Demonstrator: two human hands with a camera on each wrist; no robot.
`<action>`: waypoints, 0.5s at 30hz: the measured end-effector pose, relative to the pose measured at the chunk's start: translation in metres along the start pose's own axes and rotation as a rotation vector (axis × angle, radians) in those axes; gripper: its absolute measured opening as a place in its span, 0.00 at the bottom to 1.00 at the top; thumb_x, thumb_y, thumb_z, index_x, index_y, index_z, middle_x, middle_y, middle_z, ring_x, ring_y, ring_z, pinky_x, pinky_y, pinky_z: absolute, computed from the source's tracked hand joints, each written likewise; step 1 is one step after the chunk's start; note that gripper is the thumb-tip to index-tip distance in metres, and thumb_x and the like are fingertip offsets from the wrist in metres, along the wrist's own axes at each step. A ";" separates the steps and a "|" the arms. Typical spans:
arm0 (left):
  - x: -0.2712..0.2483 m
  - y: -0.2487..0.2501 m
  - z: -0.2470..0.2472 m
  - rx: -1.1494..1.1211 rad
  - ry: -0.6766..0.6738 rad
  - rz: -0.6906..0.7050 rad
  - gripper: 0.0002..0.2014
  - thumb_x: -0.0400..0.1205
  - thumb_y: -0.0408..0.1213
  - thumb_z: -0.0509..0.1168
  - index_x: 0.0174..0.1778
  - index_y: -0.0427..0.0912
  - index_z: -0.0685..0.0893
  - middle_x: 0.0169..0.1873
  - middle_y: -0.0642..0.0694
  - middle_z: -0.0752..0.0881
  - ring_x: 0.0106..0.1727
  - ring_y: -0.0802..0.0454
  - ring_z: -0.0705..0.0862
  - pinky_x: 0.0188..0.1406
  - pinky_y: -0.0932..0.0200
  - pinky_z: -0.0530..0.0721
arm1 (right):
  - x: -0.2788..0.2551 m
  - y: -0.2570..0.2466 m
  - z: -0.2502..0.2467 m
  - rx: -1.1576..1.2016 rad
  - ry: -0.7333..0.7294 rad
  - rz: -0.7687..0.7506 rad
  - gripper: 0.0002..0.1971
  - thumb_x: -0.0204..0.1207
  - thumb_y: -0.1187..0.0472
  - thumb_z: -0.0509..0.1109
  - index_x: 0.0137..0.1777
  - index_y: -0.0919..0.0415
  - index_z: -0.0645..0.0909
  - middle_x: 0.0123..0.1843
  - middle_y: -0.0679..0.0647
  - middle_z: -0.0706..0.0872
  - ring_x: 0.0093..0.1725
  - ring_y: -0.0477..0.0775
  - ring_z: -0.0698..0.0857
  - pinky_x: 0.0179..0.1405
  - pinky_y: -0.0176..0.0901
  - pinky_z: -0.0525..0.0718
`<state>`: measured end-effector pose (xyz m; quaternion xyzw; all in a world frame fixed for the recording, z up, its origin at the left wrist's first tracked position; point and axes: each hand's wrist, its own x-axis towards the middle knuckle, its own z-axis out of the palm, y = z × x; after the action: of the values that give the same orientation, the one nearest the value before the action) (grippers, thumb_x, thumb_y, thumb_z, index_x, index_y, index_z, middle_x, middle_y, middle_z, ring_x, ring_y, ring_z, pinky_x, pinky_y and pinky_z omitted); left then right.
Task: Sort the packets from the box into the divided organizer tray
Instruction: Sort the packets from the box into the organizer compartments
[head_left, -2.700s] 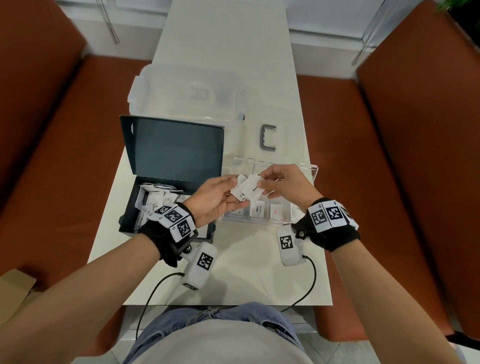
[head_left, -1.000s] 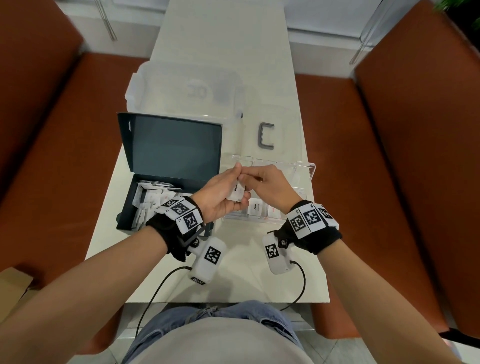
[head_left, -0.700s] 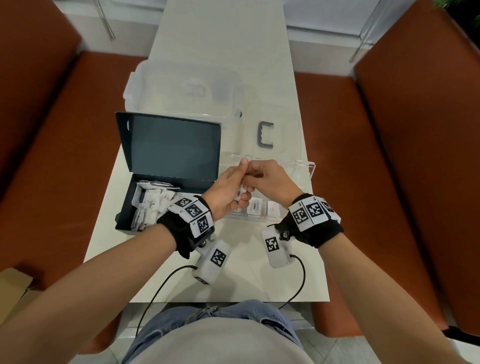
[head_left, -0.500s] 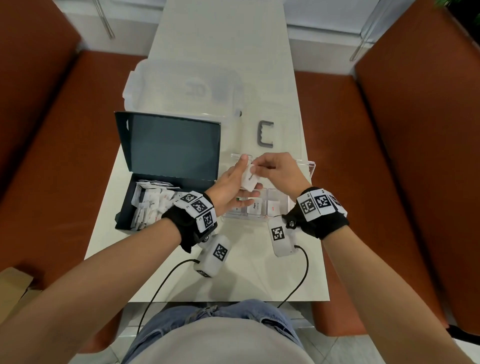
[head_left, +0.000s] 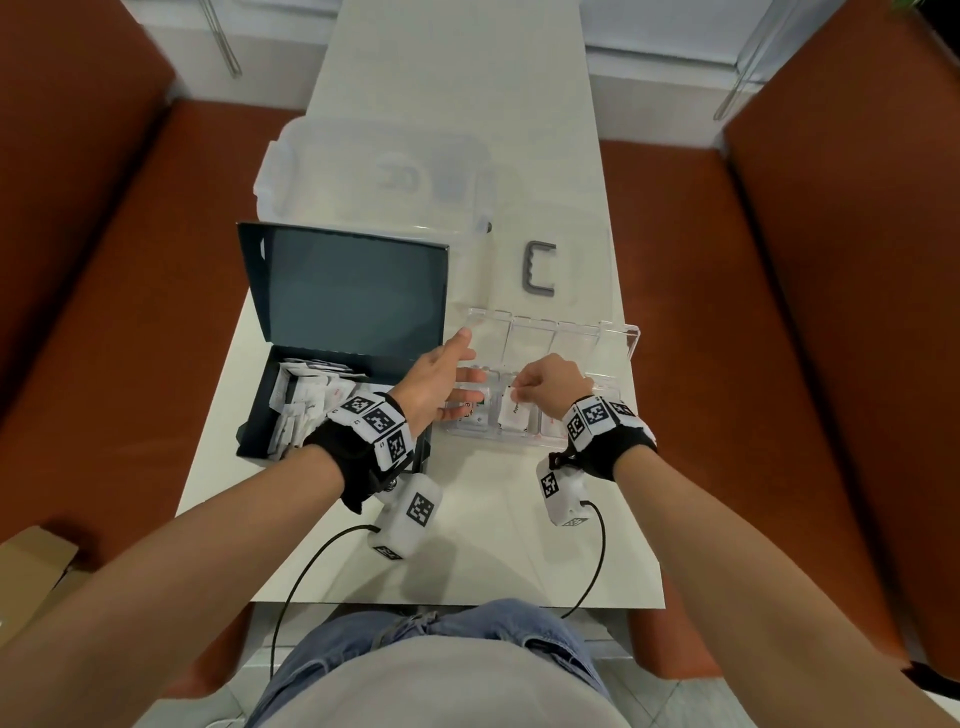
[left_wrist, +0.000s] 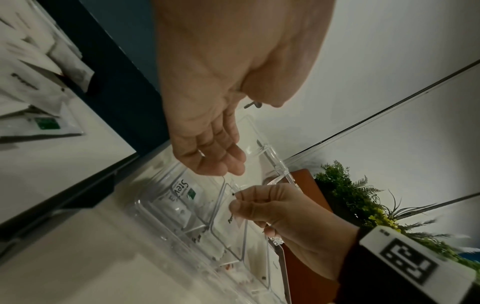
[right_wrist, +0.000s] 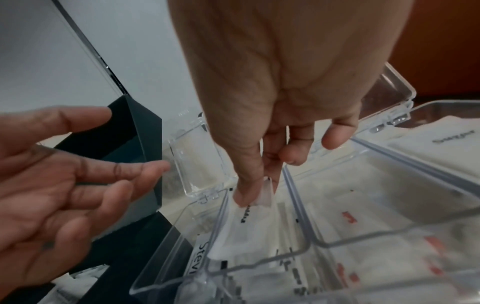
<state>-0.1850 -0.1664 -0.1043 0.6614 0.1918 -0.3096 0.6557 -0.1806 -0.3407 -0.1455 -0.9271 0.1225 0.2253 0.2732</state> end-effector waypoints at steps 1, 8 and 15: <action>0.000 -0.001 -0.001 -0.003 0.003 0.000 0.26 0.84 0.62 0.54 0.65 0.45 0.79 0.51 0.45 0.87 0.46 0.48 0.85 0.45 0.55 0.83 | 0.000 0.000 0.001 -0.012 0.007 0.009 0.06 0.73 0.57 0.76 0.49 0.53 0.88 0.43 0.46 0.85 0.57 0.54 0.82 0.72 0.59 0.65; 0.001 -0.002 -0.001 -0.006 0.007 -0.001 0.25 0.85 0.61 0.54 0.64 0.44 0.80 0.49 0.46 0.86 0.43 0.50 0.84 0.43 0.56 0.83 | -0.003 0.000 0.010 -0.096 0.057 -0.026 0.06 0.75 0.56 0.73 0.50 0.51 0.88 0.50 0.48 0.89 0.57 0.53 0.81 0.65 0.54 0.61; 0.003 -0.003 -0.002 -0.005 0.001 0.002 0.25 0.84 0.61 0.54 0.62 0.44 0.81 0.48 0.46 0.87 0.41 0.51 0.84 0.41 0.58 0.83 | -0.008 0.009 0.023 -0.357 0.140 -0.208 0.11 0.79 0.54 0.68 0.59 0.48 0.86 0.56 0.48 0.88 0.60 0.57 0.77 0.50 0.52 0.58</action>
<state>-0.1842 -0.1647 -0.1087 0.6602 0.1920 -0.3083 0.6575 -0.1988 -0.3347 -0.1630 -0.9819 0.0031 0.1489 0.1174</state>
